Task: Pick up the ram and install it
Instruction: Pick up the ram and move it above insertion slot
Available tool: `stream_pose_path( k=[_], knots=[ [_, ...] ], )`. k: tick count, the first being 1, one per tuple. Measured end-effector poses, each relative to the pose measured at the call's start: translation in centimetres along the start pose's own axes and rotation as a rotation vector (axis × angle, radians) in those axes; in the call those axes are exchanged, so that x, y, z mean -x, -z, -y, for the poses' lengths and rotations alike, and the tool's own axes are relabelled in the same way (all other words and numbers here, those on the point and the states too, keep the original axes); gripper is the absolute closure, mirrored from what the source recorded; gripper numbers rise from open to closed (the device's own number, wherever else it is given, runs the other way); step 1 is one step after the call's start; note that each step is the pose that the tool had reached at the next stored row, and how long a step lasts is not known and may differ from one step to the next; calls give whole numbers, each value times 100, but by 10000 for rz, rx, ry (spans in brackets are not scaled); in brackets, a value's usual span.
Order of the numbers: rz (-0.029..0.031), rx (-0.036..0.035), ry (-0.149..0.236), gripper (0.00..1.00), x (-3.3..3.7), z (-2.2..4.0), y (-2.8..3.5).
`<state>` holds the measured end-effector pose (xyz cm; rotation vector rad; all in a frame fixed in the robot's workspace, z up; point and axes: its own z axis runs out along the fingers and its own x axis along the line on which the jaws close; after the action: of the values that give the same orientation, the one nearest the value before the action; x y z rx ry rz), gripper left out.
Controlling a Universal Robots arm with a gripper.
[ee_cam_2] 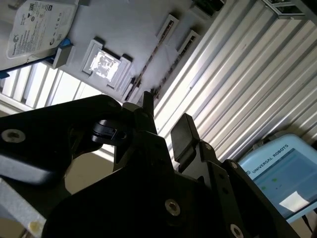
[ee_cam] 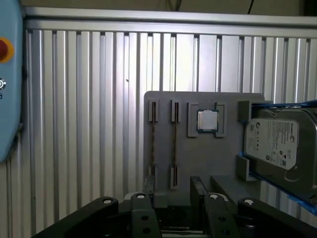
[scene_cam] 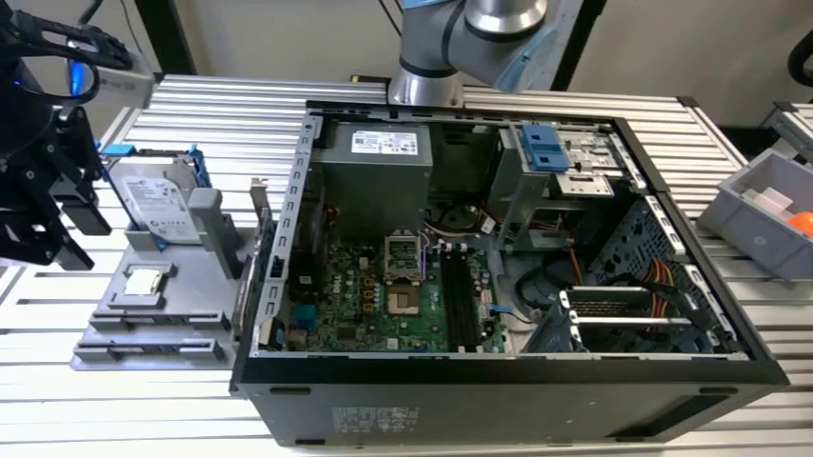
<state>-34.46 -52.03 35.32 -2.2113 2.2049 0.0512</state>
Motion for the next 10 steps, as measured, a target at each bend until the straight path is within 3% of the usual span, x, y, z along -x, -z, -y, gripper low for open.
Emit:
stream_pose_path(
  k=[10],
  knots=[
    [-1, 1, 0, 0, -2, 0, -42]
  ],
)
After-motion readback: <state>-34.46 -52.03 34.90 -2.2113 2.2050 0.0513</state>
